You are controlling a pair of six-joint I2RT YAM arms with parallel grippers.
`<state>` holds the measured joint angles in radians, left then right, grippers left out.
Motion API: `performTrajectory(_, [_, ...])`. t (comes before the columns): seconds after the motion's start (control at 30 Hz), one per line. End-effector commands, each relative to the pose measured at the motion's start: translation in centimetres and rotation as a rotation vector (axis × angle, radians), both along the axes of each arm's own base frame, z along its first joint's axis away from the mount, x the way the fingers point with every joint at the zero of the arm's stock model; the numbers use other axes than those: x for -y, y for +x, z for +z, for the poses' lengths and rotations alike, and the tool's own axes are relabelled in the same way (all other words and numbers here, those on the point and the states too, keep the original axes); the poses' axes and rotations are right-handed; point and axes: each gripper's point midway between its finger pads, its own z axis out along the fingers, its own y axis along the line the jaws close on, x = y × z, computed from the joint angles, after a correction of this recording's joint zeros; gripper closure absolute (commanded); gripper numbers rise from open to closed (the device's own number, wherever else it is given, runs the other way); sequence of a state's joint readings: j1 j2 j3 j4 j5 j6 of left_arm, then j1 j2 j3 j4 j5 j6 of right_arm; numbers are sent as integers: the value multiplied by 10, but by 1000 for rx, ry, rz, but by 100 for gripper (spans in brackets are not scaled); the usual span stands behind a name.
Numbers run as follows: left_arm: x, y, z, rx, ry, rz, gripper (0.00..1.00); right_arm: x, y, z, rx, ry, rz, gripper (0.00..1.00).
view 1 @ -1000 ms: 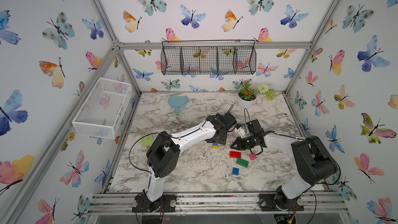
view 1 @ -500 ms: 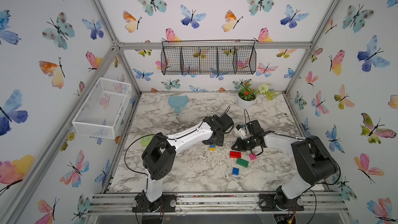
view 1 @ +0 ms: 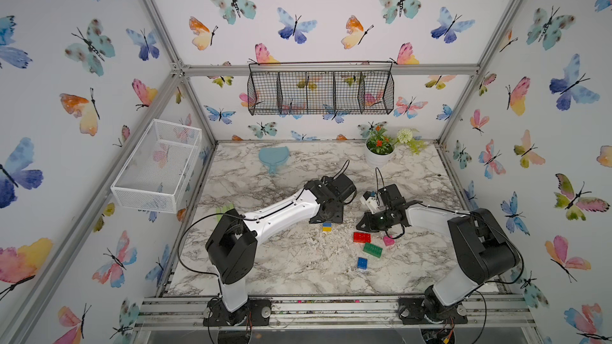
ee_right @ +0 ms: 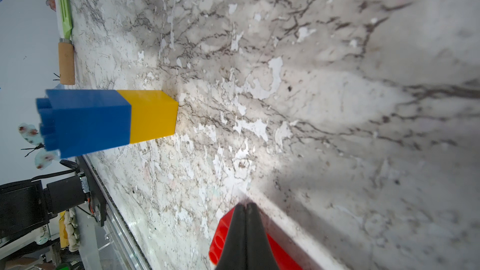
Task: Assemble a spoon with lego
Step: Assemble the lego brick with the lego brick.
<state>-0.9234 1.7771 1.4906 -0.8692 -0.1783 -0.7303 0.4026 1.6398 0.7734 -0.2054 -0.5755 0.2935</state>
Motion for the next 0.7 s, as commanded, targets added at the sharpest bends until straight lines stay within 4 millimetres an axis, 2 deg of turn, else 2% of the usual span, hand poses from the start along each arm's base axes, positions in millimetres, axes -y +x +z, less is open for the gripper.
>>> performTrajectory(0.0, [-2, -1, 11, 21, -31, 33, 68, 3, 1, 1, 7, -16, 7, 96])
performTrajectory(0.23, [-5, -1, -1, 4, -11, 78, 67, 2, 1, -1, 4, -13, 14, 96])
performTrajectory(0.67, [-2, 1, -22, -29, 34, 41, 70, 3, -1, -2, 5, -16, 14, 97])
